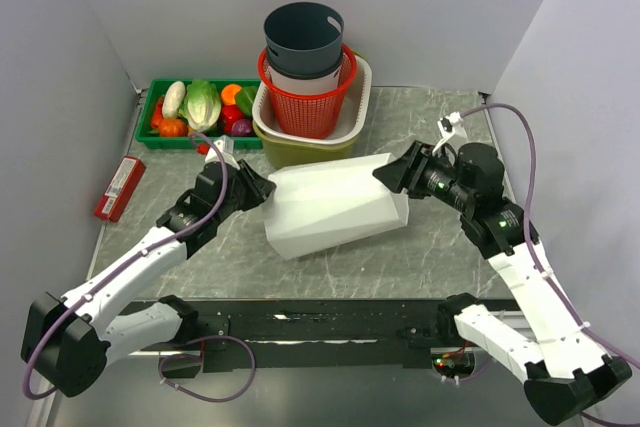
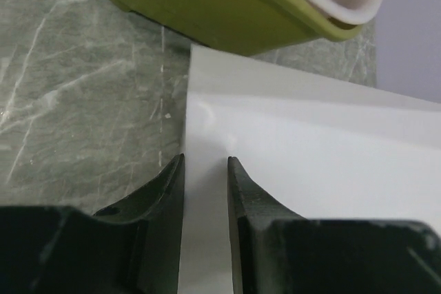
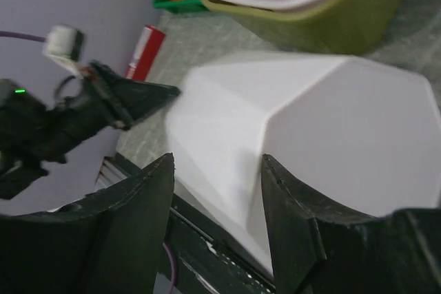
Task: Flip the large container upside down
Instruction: Turn the container upside down at the center of the board.
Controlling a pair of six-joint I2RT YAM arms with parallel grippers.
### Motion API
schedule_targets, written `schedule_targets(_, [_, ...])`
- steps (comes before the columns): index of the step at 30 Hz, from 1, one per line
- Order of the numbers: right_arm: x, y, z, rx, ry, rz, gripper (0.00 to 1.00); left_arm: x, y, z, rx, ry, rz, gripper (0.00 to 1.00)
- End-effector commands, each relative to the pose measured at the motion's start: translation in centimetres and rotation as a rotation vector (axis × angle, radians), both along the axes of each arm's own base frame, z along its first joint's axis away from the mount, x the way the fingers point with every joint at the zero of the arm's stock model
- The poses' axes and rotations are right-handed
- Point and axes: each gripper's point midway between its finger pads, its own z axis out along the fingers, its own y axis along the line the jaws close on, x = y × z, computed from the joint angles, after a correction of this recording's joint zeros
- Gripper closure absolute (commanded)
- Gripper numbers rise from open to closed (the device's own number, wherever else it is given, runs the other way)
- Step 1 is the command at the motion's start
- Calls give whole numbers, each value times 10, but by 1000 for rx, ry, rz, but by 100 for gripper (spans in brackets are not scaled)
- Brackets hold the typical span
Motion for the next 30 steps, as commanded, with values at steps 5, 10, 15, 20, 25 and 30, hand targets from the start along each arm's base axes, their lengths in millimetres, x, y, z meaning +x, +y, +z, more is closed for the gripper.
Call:
schedule_targets(5, [-35, 69, 58, 154, -63, 332, 40, -58, -48, -41, -35, 165, -300, 71])
schedule_targets(10, [-27, 87, 39, 109, -8, 330, 39, -58, -40, -56, -24, 192, -251, 68])
schedule_targets(15, [-17, 82, -6, 7, 80, 261, 37, -57, -35, -69, -4, 215, -216, 67])
schedule_targets(20, [-11, 69, -1, -50, 44, 197, 35, -57, -30, -69, 11, 209, -204, 63])
schedule_targets(25, [2, 44, 7, -206, 40, 96, 26, -51, -24, -53, 36, 182, -172, 51])
schedule_targets(30, [-22, -6, 26, -276, -39, -26, 20, -53, -17, -22, 46, 130, -169, 40])
